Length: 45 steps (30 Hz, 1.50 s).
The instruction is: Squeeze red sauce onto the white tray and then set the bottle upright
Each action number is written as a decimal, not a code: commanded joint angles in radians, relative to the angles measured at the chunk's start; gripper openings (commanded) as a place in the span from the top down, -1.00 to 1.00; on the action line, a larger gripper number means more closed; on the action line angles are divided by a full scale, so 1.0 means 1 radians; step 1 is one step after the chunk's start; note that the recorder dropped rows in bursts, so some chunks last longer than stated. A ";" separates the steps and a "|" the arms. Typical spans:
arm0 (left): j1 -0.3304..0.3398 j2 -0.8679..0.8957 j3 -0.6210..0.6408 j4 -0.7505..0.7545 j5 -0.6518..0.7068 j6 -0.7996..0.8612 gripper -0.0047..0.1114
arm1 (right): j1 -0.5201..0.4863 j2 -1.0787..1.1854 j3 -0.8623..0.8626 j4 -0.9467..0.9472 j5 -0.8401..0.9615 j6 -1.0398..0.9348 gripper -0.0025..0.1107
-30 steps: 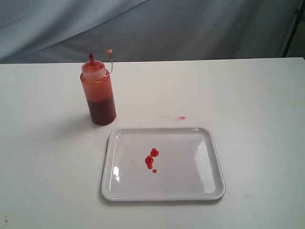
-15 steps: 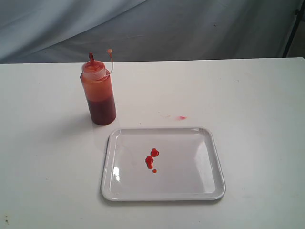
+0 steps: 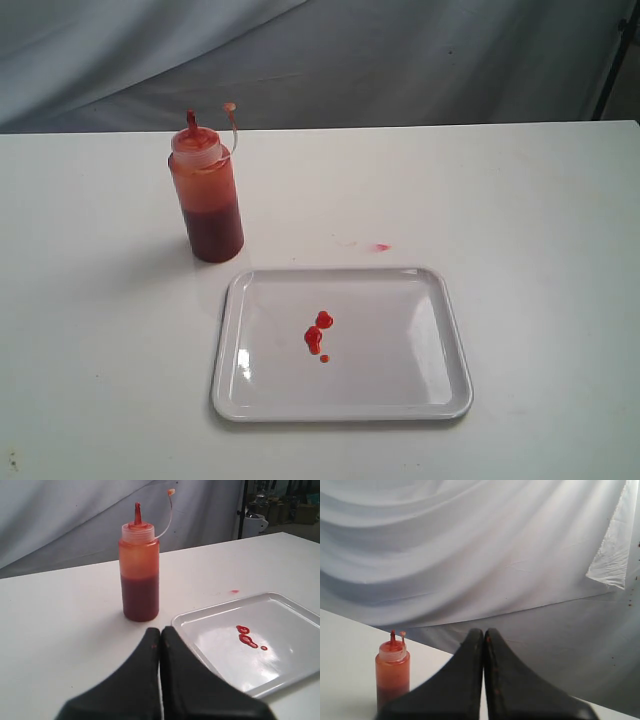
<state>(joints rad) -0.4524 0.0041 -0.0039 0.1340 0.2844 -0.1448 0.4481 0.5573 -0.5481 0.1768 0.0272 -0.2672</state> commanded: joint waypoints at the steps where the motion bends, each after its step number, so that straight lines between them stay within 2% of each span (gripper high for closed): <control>1: -0.005 -0.004 0.004 0.003 -0.003 -0.012 0.91 | -0.008 -0.005 0.005 -0.001 -0.001 -0.001 0.96; 3: 0.008 -0.004 0.004 0.003 -0.004 -0.012 0.91 | -0.008 -0.005 0.005 -0.001 -0.001 -0.001 0.96; 13: 0.395 -0.004 0.004 0.003 -0.004 -0.012 0.91 | -0.008 -0.005 0.005 -0.001 -0.001 -0.001 0.96; 16: 0.470 -0.004 0.004 0.003 -0.004 -0.012 0.91 | -0.008 -0.005 0.005 -0.001 -0.001 -0.001 0.96; 34: 0.532 -0.004 0.004 0.003 -0.004 -0.012 0.91 | -0.008 -0.005 0.005 -0.001 -0.001 -0.001 0.96; 45: 0.532 -0.004 0.004 0.003 -0.004 -0.012 0.91 | -0.008 -0.005 0.005 -0.001 -0.001 -0.001 0.96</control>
<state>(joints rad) 0.0780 0.0041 -0.0039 0.1340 0.2844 -0.1459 0.4481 0.5573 -0.5481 0.1768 0.0272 -0.2672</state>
